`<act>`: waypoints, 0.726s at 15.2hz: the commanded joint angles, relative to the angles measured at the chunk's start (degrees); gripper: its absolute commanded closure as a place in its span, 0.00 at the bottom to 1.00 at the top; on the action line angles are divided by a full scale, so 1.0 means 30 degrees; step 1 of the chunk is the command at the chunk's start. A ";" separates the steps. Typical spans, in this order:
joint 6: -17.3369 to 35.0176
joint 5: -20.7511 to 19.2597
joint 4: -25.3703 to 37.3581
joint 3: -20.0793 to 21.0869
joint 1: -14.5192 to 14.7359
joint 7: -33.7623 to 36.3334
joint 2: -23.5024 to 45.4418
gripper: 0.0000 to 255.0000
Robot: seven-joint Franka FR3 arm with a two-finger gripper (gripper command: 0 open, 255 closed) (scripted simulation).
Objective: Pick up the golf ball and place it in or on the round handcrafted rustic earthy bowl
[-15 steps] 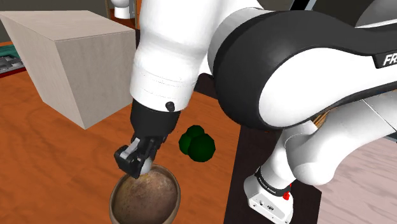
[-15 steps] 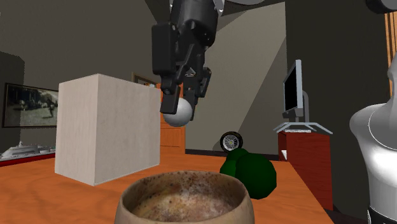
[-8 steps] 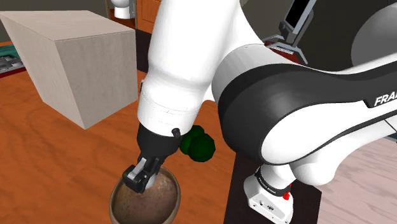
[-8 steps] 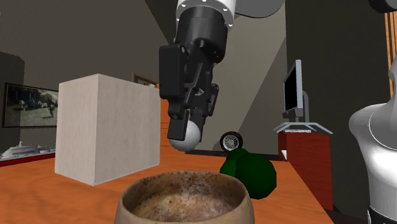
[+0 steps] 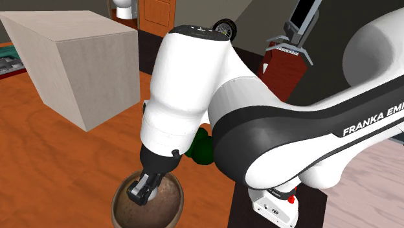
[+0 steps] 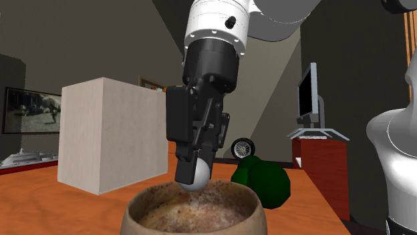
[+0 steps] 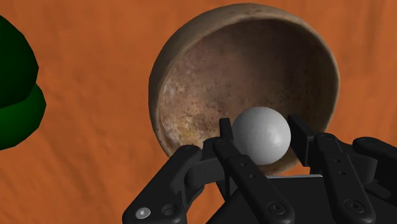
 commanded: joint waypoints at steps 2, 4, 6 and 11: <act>0.0187 0.0007 -0.0116 0.0032 -0.0002 -0.0014 0.0066 1.00; 0.0187 0.0007 -0.0116 0.0032 -0.0002 -0.0014 0.0066 1.00; 0.0187 0.0007 -0.0116 0.0032 -0.0002 -0.0014 0.0066 1.00; 0.0187 0.0007 -0.0116 0.0032 -0.0002 -0.0014 0.0066 0.00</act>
